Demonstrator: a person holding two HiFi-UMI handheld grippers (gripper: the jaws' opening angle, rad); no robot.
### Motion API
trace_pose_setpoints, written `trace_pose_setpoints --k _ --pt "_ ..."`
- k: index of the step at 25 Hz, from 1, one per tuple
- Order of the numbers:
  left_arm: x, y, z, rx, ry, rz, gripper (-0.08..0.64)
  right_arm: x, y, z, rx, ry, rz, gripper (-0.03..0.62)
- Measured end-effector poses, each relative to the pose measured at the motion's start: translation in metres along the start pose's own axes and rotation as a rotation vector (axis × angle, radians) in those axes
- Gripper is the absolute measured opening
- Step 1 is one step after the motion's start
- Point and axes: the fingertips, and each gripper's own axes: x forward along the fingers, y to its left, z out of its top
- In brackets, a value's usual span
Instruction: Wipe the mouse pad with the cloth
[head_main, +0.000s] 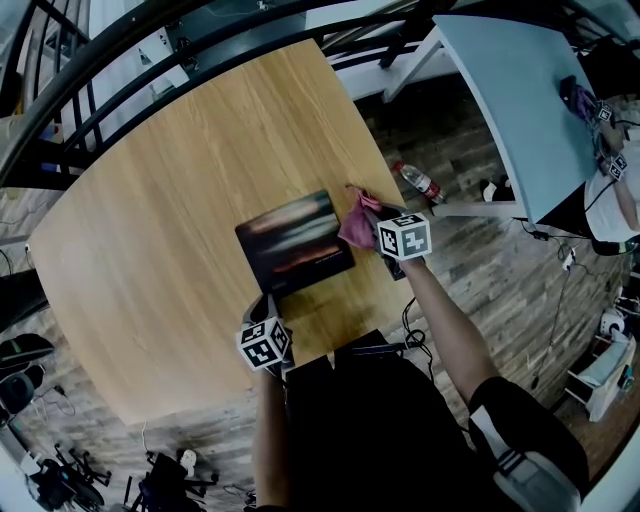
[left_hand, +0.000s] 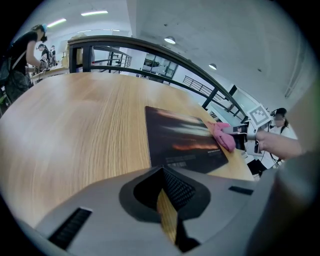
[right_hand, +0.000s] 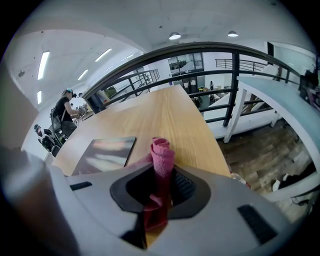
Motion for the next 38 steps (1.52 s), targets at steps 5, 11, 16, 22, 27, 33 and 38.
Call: trace_pose_setpoints --k 5,11,16,22,27,33,38 --pt "0.000 -0.001 0.000 0.002 0.006 0.024 0.023 -0.001 -0.003 0.000 0.001 0.004 0.010 0.070" --pt "0.001 -0.004 0.000 0.037 -0.020 0.053 0.023 -0.004 -0.001 0.001 0.020 -0.027 0.033 0.067" --pt "-0.001 -0.005 0.003 0.028 0.021 0.012 0.023 -0.014 0.008 0.008 0.045 -0.077 0.044 0.067" --pt "-0.012 0.002 0.051 0.132 -0.028 -0.047 0.023 -0.036 0.039 0.033 0.030 -0.171 0.066 0.067" --pt "0.008 0.013 0.106 0.237 -0.031 -0.102 0.023 -0.065 0.082 0.053 -0.018 -0.248 0.109 0.067" --pt "0.043 0.018 0.143 0.353 0.038 -0.198 0.023 -0.088 0.153 0.055 -0.055 -0.254 0.205 0.067" --pt "0.062 0.009 0.159 0.427 0.087 -0.266 0.023 -0.087 0.223 0.034 -0.042 -0.183 0.346 0.067"
